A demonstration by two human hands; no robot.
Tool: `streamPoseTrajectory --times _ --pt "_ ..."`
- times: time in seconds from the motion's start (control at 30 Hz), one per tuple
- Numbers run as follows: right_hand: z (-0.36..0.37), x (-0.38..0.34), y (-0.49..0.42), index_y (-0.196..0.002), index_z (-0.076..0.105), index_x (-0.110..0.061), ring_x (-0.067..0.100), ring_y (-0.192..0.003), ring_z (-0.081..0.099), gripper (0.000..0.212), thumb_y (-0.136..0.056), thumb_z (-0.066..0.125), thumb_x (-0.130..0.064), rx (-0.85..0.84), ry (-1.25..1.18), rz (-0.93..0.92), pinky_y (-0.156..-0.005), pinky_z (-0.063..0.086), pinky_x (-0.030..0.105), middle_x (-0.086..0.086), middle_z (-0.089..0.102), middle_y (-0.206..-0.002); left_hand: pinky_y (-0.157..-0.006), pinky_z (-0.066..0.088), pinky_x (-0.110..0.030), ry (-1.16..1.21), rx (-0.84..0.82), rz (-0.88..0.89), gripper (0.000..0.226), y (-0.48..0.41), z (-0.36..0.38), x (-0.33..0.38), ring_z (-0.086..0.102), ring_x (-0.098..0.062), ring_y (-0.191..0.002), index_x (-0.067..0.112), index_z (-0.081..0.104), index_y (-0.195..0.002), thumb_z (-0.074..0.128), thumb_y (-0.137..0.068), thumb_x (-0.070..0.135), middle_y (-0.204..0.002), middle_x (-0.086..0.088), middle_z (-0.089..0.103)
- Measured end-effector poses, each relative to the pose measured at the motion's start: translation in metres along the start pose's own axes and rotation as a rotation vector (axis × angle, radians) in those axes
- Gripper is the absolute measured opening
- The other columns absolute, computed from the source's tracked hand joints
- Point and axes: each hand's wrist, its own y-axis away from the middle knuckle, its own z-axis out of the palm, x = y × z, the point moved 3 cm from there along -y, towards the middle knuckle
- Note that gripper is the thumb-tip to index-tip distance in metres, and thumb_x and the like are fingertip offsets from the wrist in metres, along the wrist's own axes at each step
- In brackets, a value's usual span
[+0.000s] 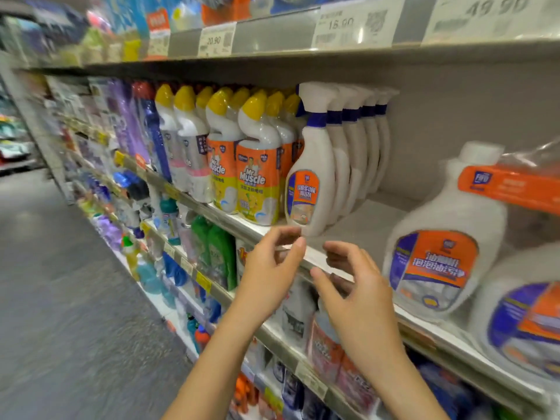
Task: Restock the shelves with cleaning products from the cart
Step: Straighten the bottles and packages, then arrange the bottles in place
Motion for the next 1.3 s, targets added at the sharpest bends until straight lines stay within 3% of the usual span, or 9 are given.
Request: streamPoseTrajectory --times 0.13,0.37,0.53,0.77,0.9,1.07,1.17,1.3 --pt "-0.022 -0.002 0.06 -0.094 0.059 -0.035 0.002 -0.088 0.062 0.024 -0.085 0.069 -0.015 -0.105 -0.095 0.028 -0.074 0.047 0.011 -0.009 0.065 -0.095 -0.077 0.053 -0.018 0.022 0.023 -0.101 0.016 0.092 -0.012 0.0 0.068 -0.011 -0.089 0.017 0.064 -0.108 0.056 -0.094 0.019 -0.099 0.001 0.07" --pt "-0.01 -0.01 0.16 -0.085 0.062 -0.028 -0.004 -0.069 0.063 0.024 -0.084 0.069 -0.004 -0.381 -0.306 0.148 -0.06 0.044 0.004 -0.011 0.068 -0.08 -0.071 0.05 -0.016 0.075 0.342 -0.345 0.011 0.261 -0.039 -0.018 0.069 -0.01 -0.083 0.021 0.066 -0.097 0.059 -0.09 0.018 -0.095 -0.002 0.072" --pt "0.023 -0.027 0.228 -0.092 0.065 -0.024 0.019 -0.079 0.066 0.018 -0.083 0.071 -0.008 -0.693 -0.373 0.208 -0.067 0.05 0.018 0.003 0.07 -0.088 -0.078 0.052 -0.019 0.051 0.597 -0.367 0.012 0.341 -0.076 -0.004 0.066 -0.01 -0.089 0.02 0.066 -0.098 0.065 -0.087 0.015 -0.097 0.001 0.071" --pt "0.059 -0.054 0.288 -0.088 0.069 -0.022 0.014 -0.075 0.064 0.021 -0.08 0.073 -0.002 -0.953 -0.415 0.193 -0.062 0.049 0.008 -0.006 0.072 -0.073 -0.071 0.048 -0.012 0.086 0.8 -0.371 0.01 0.426 -0.112 0.013 0.062 0.0 -0.075 0.015 0.063 -0.095 0.067 -0.087 0.009 -0.091 0.007 0.067" --pt "0.088 -0.085 0.33 -0.082 0.068 -0.015 0.0 -0.056 0.061 0.027 -0.078 0.067 0.011 -1.055 -0.487 0.197 -0.057 0.048 0.006 -0.006 0.069 -0.06 -0.068 0.045 -0.009 0.013 0.92 -0.397 0.011 0.487 -0.143 0.023 0.058 0.006 -0.069 0.016 0.062 -0.091 0.067 -0.087 0.006 -0.082 0.012 0.065" --pt "0.134 -0.139 0.414 -0.085 0.067 -0.012 -0.002 -0.058 0.06 0.022 -0.079 0.067 0.01 -1.273 -0.55 0.189 -0.058 0.047 0.009 0.008 0.068 -0.08 -0.072 0.049 -0.014 -0.025 1.057 -0.481 0.011 0.583 -0.187 0.03 0.06 0.005 -0.077 0.016 0.062 -0.091 0.066 -0.087 0.007 -0.081 0.015 0.065" --pt "0.154 -0.166 0.466 -0.086 0.067 -0.013 0.002 -0.061 0.061 0.022 -0.078 0.069 0.007 -1.359 -0.532 0.196 -0.059 0.048 0.011 0.01 0.068 -0.08 -0.075 0.05 -0.019 -0.044 1.162 -0.507 0.013 0.638 -0.214 0.033 0.061 0.001 -0.078 0.015 0.062 -0.09 0.067 -0.086 0.003 -0.086 0.007 0.065" --pt "0.176 -0.193 0.513 -0.089 0.068 -0.015 0.003 -0.067 0.064 0.019 -0.078 0.071 0.001 -1.39 -0.507 0.199 -0.063 0.049 0.009 0.007 0.07 -0.082 -0.074 0.049 -0.015 -0.027 1.235 -0.531 0.012 0.697 -0.25 0.03 0.061 0.001 -0.078 0.012 0.062 -0.093 0.067 -0.086 0.003 -0.089 0.002 0.065"
